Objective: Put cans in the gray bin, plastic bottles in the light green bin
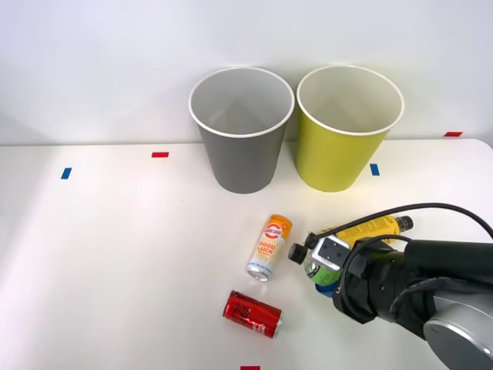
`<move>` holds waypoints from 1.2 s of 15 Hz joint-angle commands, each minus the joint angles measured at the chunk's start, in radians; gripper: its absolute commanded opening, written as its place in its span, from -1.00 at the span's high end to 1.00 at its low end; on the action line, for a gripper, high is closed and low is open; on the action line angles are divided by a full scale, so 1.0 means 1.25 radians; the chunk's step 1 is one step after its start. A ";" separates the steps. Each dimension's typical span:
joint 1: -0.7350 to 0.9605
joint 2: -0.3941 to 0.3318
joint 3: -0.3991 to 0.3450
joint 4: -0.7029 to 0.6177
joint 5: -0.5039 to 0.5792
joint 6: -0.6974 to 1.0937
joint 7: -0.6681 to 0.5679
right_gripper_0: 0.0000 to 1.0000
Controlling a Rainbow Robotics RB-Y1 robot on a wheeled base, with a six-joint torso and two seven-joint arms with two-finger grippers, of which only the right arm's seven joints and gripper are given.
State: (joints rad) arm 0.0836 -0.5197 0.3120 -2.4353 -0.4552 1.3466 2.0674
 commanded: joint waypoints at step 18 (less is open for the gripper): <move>-0.045 0.235 -0.199 0.045 -0.475 -0.648 -0.050 1.00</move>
State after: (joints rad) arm 0.0667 -0.2488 0.0768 -2.4176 -1.0340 0.5624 2.0089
